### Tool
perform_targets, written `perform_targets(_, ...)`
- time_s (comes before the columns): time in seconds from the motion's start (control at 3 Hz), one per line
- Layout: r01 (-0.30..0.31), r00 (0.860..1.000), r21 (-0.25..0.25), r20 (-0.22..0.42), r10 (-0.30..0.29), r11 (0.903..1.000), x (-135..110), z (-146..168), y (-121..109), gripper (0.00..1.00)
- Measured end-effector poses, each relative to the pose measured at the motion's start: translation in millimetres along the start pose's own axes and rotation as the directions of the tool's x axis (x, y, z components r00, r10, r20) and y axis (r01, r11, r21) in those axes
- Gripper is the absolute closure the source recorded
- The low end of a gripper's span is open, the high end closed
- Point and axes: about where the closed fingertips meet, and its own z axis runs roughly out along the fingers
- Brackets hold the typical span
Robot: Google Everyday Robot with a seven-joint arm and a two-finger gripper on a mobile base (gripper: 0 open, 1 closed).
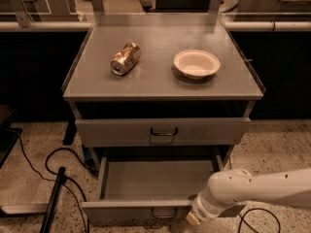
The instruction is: Close middle drawer
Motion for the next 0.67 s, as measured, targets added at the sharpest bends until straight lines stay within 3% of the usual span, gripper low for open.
perform_targets(0.33,0.0,1.0,0.0,0.0,0.0,1.0,0.0,0.0,0.0,0.11)
perform_targets(0.67,0.0,1.0,0.0,0.0,0.0,1.0,0.0,0.1,0.0,0.0)
